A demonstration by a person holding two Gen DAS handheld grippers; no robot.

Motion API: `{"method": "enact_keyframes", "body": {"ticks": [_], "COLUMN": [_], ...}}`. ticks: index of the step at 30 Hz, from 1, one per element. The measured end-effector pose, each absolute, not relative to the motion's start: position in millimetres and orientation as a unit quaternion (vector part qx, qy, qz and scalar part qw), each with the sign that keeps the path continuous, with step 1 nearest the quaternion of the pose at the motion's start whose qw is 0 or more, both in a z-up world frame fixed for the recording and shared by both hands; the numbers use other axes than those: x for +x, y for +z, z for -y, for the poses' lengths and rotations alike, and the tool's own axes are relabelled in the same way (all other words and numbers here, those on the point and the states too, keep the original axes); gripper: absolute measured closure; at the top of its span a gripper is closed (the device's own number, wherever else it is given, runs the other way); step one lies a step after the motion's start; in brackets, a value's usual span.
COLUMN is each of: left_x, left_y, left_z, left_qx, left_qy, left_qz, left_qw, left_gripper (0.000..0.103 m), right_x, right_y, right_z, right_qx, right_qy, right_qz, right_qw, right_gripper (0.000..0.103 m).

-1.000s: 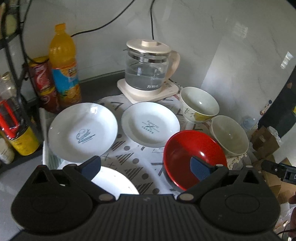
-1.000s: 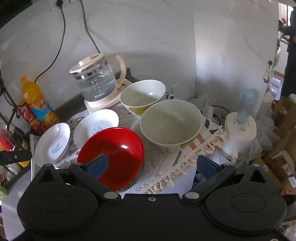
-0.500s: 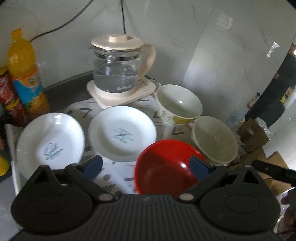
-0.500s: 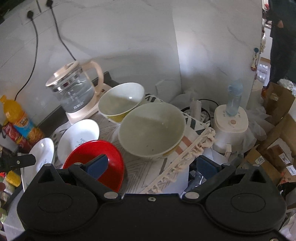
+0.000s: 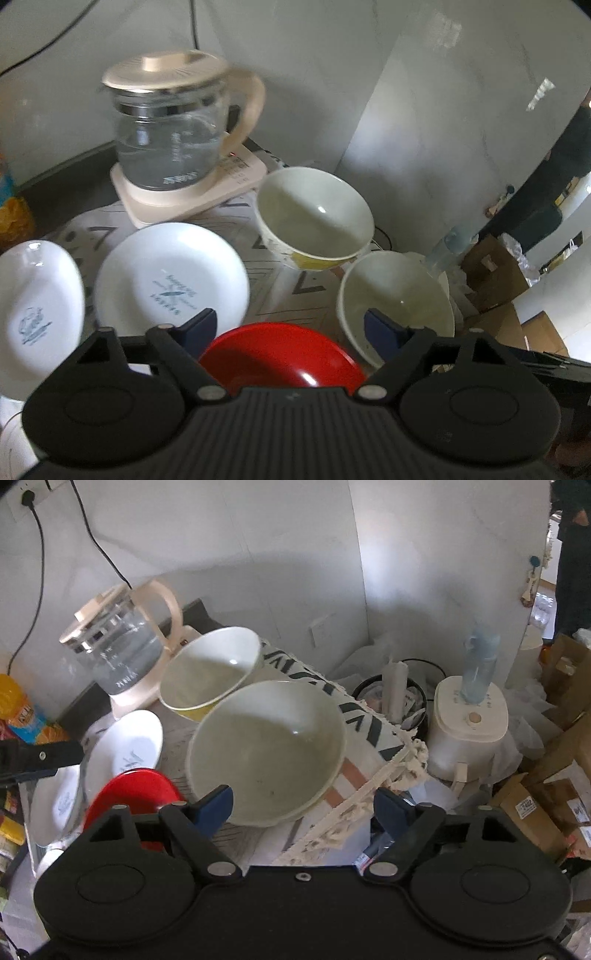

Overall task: Organize plates and bowls
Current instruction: 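Reach both grippers to the large cream bowl and close on its rim, then lift the cream bowl with both grippers, lower it into the red bowl, open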

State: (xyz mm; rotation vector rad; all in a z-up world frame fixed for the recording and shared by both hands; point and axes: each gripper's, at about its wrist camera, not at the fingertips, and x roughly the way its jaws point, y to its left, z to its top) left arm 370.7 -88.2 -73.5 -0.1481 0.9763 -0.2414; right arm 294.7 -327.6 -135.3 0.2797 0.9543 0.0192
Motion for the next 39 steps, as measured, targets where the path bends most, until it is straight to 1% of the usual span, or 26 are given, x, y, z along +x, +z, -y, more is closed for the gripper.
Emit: {"method": "enact_keyframes", "body": {"ticks": [2,5,7,9,10,12,13,15,17,23,26,28,29,32,35,39], "left_x": [377,388,395,401,405,412,414,419,423,434,438,438,438,435,429,420], "left_y": [-79,-88,-95,-102,-106,-113,-116,-122,-129,-148,-160,-167,-168,-168,-163,-146], "left_z": [99,112,118,122,125,129,131,135,140,151,153,155,157,160,161,158], "left_qx": [-0.072,-0.074,-0.08,-0.082,-0.083,-0.09,-0.094,-0.096,-0.1,-0.111,-0.119,-0.13,-0.135,-0.139,-0.14,-0.151], "left_qy": [-0.12,-0.12,-0.12,-0.118,-0.114,-0.112,-0.111,-0.109,-0.108,-0.097,-0.076,-0.076,-0.073,-0.064,-0.061,-0.067], "left_qz": [-0.472,-0.485,-0.492,-0.498,-0.502,-0.511,-0.514,-0.52,-0.528,-0.55,-0.563,-0.569,-0.571,-0.57,-0.563,-0.542], "left_qw": [0.87,0.863,0.859,0.855,0.853,0.848,0.845,0.842,0.836,0.822,0.814,0.808,0.807,0.807,0.812,0.824], "left_gripper": [0.022,0.029,0.039,0.044,0.049,0.055,0.057,0.06,0.064,0.078,0.089,0.099,0.099,0.099,0.099,0.099], "right_x": [302,313,321,326,329,336,339,345,350,362,368,371,373,377,380,380], "right_y": [-139,-145,-148,-153,-156,-163,-167,-171,-175,-187,-193,-195,-197,-199,-195,-181], "right_z": [334,344,349,352,353,355,356,359,361,366,368,368,367,363,360,365], "right_qx": [0.136,0.141,0.146,0.145,0.145,0.145,0.146,0.148,0.15,0.147,0.146,0.143,0.141,0.136,0.118,0.115], "right_qy": [0.012,0.022,0.032,0.037,0.04,0.047,0.047,0.052,0.059,0.075,0.083,0.091,0.096,0.113,0.097,0.11], "right_qz": [-0.464,-0.469,-0.473,-0.477,-0.48,-0.489,-0.495,-0.501,-0.506,-0.522,-0.532,-0.536,-0.538,-0.543,-0.54,-0.527], "right_qw": [0.875,0.871,0.869,0.866,0.864,0.859,0.856,0.851,0.848,0.837,0.83,0.827,0.826,0.821,0.828,0.835], "right_gripper": [0.024,0.027,0.031,0.037,0.039,0.049,0.051,0.058,0.062,0.07,0.071,0.072,0.074,0.088,0.09,0.09]}}
